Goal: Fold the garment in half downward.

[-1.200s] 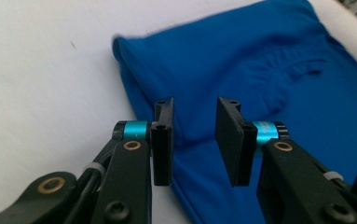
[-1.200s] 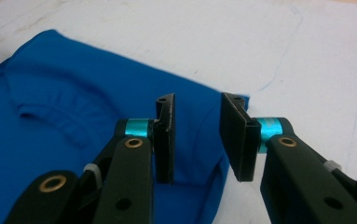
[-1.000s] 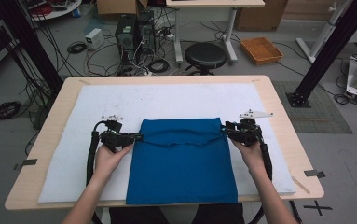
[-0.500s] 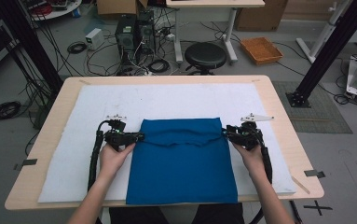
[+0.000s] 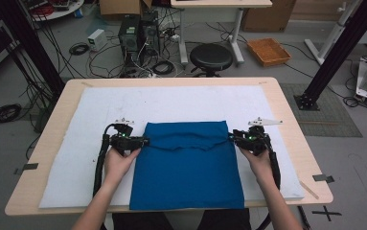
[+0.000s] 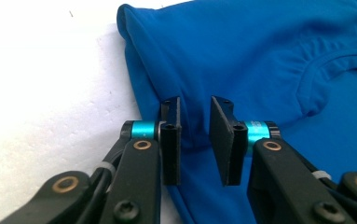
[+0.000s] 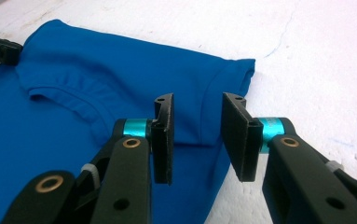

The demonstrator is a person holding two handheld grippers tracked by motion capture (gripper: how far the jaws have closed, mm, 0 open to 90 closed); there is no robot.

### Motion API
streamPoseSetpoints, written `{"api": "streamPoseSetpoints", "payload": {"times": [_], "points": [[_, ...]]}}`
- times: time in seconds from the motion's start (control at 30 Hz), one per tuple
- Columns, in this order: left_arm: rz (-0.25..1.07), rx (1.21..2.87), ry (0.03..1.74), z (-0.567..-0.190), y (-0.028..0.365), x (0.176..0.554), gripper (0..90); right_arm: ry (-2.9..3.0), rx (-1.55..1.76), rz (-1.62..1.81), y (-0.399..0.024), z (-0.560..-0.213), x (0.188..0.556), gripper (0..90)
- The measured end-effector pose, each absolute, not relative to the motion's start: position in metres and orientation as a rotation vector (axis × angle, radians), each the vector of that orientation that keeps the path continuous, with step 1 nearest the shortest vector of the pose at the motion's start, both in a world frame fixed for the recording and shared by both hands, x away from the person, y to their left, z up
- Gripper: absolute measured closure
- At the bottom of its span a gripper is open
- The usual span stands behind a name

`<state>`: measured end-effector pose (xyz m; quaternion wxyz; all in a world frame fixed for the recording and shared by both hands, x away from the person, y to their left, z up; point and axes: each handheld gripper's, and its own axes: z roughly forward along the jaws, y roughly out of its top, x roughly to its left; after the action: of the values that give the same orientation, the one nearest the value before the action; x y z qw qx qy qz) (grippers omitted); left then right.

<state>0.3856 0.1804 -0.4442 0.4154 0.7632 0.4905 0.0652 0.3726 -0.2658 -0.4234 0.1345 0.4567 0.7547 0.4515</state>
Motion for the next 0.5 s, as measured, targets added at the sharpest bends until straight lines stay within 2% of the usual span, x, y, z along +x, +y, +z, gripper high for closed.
{"api": "streamPoseSetpoints", "payload": {"times": [0.07,0.17,0.37,0.5], "points": [[0.170,1.926,1.226,-0.444,0.180,0.385,82.0,2.193,1.356,1.305,-0.266,-0.426,0.372,65.6],[0.176,1.920,1.214,-0.444,0.180,0.384,85.4,2.213,1.381,1.274,-0.262,-0.431,0.375,66.0],[0.181,1.916,1.199,-0.442,0.179,0.383,86.4,2.220,1.421,1.205,-0.253,-0.440,0.383,68.4],[0.185,1.906,1.189,-0.441,0.179,0.383,86.5,2.236,1.397,1.166,-0.249,-0.445,0.388,90.0]]}}
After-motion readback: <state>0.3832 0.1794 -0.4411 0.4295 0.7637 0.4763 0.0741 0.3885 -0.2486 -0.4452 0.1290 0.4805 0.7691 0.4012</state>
